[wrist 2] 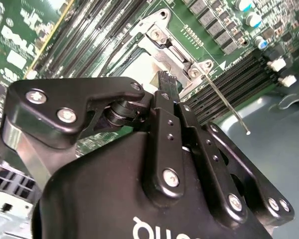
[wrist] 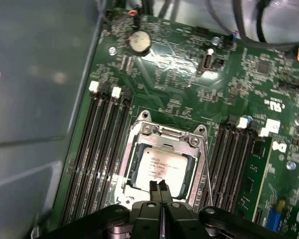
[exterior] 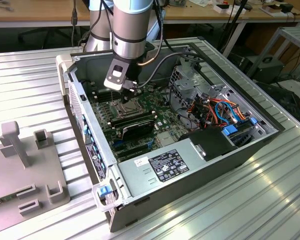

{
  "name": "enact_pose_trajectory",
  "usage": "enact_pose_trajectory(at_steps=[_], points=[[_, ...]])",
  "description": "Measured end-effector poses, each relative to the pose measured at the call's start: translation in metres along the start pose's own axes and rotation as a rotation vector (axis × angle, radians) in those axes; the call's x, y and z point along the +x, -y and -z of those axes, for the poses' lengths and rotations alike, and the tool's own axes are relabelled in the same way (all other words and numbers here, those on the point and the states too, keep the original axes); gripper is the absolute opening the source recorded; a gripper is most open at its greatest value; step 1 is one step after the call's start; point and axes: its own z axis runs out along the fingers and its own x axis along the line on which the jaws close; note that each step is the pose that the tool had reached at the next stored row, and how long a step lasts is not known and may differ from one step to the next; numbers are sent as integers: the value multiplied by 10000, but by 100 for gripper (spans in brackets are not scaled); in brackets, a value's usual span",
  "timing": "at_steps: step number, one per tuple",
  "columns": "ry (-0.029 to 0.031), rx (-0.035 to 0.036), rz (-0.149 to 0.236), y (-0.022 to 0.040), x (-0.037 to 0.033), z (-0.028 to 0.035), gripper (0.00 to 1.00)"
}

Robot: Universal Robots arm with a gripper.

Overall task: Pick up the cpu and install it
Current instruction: 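Close the cpu cover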

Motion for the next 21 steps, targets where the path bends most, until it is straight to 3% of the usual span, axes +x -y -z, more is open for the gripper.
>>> enact_pose_trajectory(at_steps=[5, 8, 12, 14, 21], points=[[-1, 0, 19, 0, 0, 0, 11], [-31, -3, 493, 0, 0, 0, 11], [-88, -10, 1373, 0, 0, 0, 11], [-143, -16, 2232, 0, 0, -1, 11], [-240, -27, 3782, 0, 0, -4, 11]])
